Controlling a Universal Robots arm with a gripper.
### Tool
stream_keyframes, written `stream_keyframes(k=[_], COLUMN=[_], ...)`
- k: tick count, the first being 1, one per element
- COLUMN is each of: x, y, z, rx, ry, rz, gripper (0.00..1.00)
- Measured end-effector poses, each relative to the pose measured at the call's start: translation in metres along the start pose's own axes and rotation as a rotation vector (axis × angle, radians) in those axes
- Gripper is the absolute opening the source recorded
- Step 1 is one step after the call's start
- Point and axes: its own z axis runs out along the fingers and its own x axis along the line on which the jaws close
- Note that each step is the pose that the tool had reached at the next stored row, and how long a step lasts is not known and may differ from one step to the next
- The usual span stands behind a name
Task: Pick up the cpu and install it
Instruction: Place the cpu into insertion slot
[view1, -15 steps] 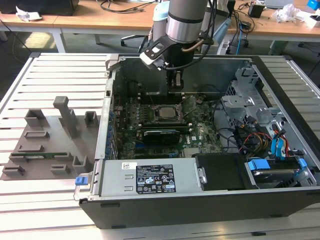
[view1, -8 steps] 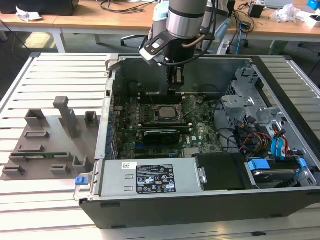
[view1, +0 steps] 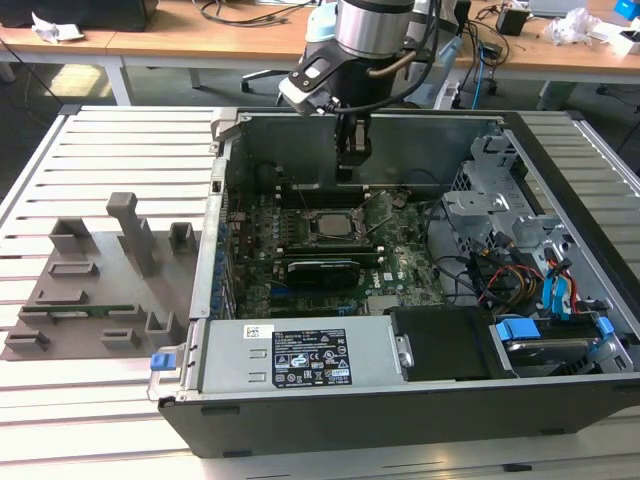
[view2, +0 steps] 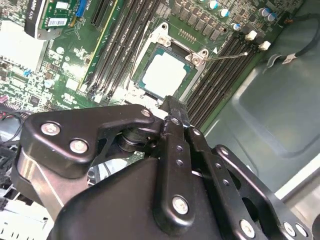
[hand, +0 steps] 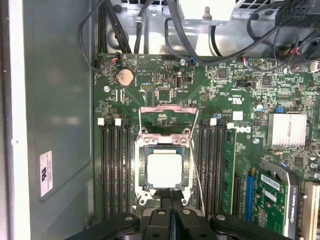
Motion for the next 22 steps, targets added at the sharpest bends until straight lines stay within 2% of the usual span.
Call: stream_keyframes(k=[3,6,22], x=[-0.0003,-0.0004,-0.0005], y=[-0.0005,-0.0007,-0.0008], z=[-0.0086,-0.0128,-0.0145], rx=[-0.0001,0.0,-0.0001], ry=[0.0001,0.0,0.0001], rz=[0.0,0.0,0.0], gripper=[0.11,0.11,0.11])
